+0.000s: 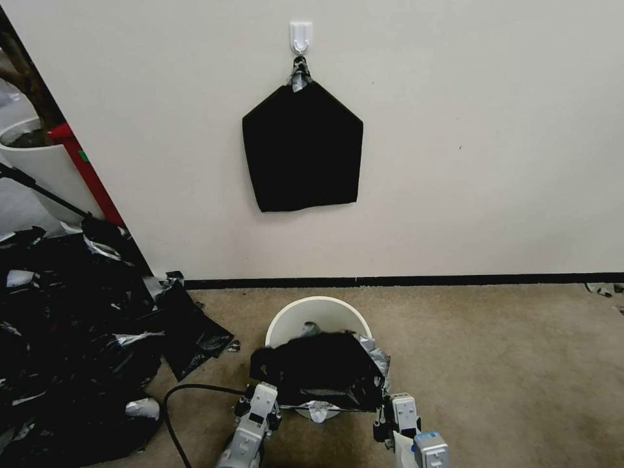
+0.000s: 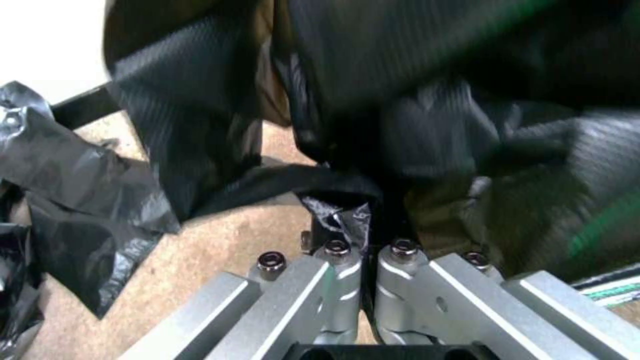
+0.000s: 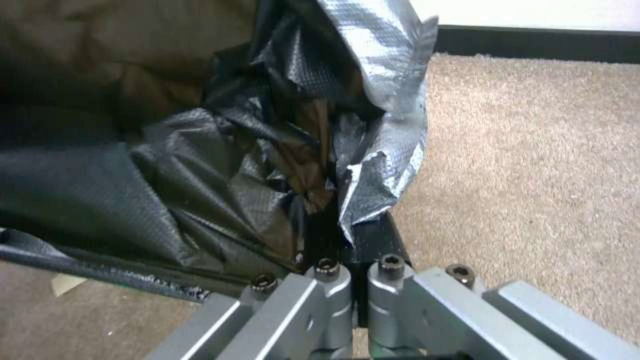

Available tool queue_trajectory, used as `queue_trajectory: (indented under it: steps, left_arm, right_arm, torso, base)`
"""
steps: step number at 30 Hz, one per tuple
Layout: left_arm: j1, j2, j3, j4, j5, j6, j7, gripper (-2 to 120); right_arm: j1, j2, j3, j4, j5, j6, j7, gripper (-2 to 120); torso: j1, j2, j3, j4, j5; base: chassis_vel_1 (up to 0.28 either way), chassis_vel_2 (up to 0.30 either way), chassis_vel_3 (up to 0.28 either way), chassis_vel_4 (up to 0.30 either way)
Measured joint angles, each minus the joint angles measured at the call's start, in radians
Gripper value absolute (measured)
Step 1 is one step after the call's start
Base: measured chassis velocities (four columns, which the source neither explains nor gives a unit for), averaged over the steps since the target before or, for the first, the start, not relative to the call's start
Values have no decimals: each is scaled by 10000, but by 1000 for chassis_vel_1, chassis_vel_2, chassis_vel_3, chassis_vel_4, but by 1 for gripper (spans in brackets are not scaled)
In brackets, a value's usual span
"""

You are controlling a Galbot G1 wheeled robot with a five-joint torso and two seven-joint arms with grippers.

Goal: Place a trash bag onto the trash bin.

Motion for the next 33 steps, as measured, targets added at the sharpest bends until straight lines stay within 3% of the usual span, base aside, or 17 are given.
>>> queue_trajectory:
  steps: [12, 21, 26, 33]
  left_arm:
    - [-1279, -383, 169, 819, -741, 618, 20, 0]
    - [-1272, -393, 92, 753, -1152, 1017, 42, 0]
    - [-906, -203, -584, -47, -2062, 1827, 301, 9]
    - [29, 721, -1620, -1563, -3026, 2795, 1046, 38]
  right_arm:
    - [365, 137, 186, -894, -69, -191, -845, 0]
    - [332, 86, 465, -899, -137, -531, -1627, 0]
    - [69, -49, 830, -381, -80, -401, -1939, 7]
    - [-799, -732, 829, 846, -73, 18, -1561, 35]
  torso:
    - [0, 0, 0, 0, 0]
    - [0, 0, 0, 0, -2]
    - [0, 0, 0, 0, -2]
    - [0, -1, 0, 0, -1]
  base:
    - [0, 0, 0, 0]
    - [0, 0, 0, 0]
    - [0, 0, 0, 0]
    - [0, 0, 0, 0]
